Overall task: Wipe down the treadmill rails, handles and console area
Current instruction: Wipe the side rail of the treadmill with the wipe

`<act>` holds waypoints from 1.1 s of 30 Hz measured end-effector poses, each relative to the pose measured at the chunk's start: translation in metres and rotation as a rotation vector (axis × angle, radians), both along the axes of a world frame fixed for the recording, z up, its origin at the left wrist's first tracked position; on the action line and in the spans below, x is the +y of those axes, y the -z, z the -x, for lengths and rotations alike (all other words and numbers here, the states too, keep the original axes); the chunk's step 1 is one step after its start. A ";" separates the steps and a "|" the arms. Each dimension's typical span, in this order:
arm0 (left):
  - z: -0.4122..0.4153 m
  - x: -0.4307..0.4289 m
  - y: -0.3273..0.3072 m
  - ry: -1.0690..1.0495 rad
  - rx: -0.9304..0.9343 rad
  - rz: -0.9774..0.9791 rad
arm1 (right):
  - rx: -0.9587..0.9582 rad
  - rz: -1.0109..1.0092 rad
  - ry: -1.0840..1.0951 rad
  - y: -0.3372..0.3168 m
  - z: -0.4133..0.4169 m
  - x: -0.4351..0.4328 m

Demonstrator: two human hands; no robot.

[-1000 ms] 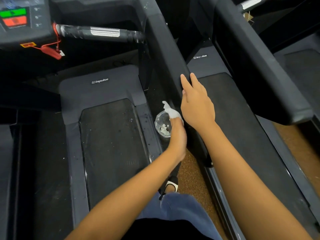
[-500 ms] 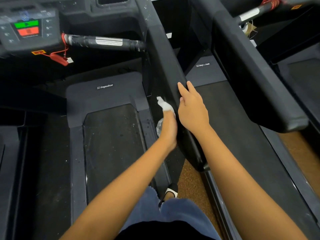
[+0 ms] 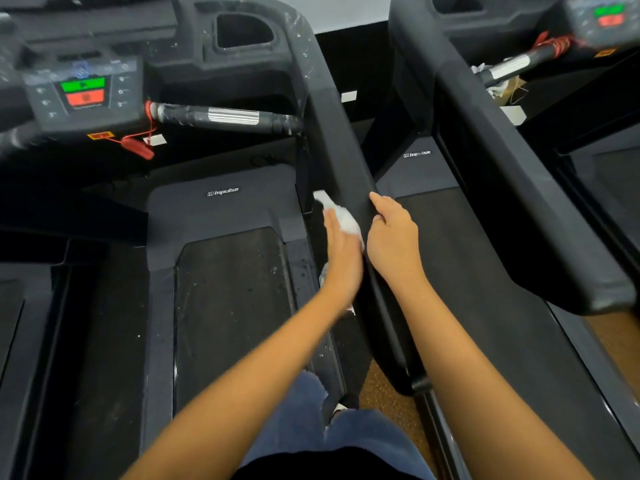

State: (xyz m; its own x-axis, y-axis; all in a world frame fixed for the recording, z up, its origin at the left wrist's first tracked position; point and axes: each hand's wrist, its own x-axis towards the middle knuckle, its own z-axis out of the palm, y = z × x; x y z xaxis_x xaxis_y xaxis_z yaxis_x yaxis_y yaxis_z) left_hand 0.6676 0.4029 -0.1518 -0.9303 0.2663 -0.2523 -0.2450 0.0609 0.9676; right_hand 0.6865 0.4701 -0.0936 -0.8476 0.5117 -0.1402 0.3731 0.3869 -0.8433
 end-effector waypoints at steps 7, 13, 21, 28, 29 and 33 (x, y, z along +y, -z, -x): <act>0.130 0.018 -0.027 -0.056 0.132 0.041 | -0.054 0.026 0.030 -0.010 0.037 -0.001; 0.040 0.003 0.013 0.025 0.017 -0.106 | -0.097 0.065 0.057 -0.017 0.084 0.003; 0.195 0.021 -0.005 -0.037 -0.285 0.021 | -0.196 -0.062 0.064 -0.022 0.138 0.001; 0.211 0.018 -0.044 -0.015 -0.089 0.164 | -0.240 -0.101 0.131 -0.019 0.164 -0.001; 0.190 0.014 -0.047 0.036 -0.066 0.132 | -0.244 -0.094 0.147 -0.018 0.167 0.000; 0.153 0.003 -0.026 0.284 0.160 0.252 | -0.212 -0.021 0.222 -0.015 0.174 0.000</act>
State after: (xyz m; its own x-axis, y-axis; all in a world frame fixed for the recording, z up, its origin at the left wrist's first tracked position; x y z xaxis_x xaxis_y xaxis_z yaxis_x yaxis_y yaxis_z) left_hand 0.5149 0.4058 -0.1256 -0.8617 0.4662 -0.2001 -0.0316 0.3443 0.9383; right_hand 0.5129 0.4700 -0.0790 -0.6675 0.6862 -0.2892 0.6174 0.2928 -0.7301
